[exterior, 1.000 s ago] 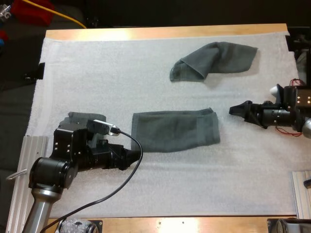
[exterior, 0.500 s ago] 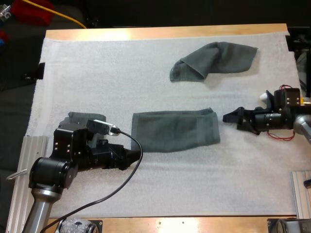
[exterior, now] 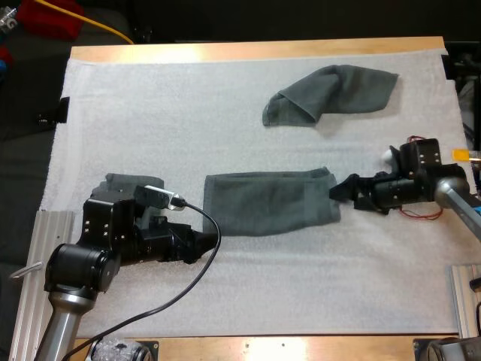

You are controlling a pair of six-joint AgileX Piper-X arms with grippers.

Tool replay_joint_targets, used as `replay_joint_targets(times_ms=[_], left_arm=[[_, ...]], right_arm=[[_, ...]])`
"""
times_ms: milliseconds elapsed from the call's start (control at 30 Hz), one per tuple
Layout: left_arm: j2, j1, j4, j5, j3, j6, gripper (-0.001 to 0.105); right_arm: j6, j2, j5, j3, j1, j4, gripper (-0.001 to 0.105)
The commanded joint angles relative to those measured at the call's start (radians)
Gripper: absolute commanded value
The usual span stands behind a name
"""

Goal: Pick towel from pile, fold and stack

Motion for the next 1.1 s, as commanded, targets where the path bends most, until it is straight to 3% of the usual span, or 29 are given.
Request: replay_joint_targets(times_ms=[0, 600, 800, 1067], left_arm=[[-0.005, 0.002, 0.004, 0.008, -0.006, 0.006, 0.069], [-0.005, 0.002, 0.004, 0.008, -0.006, 0.006, 0.069], [-0.005, 0.002, 0.004, 0.008, -0.006, 0.006, 0.069], [-0.005, 0.002, 0.004, 0.008, -0.006, 0.006, 0.069]], right_arm=[[0.015, 0.009, -0.005, -0.004, 0.005, -0.004, 0.079], [0.252, 0.056, 0.03, -0.004, 0.137, -0.134, 0.079], [0.299, 0.101, -0.033, -0.004, 0.176, -0.134, 0.079], [0.316, 0.12, -0.03, -0.004, 0.211, -0.134, 0.079]])
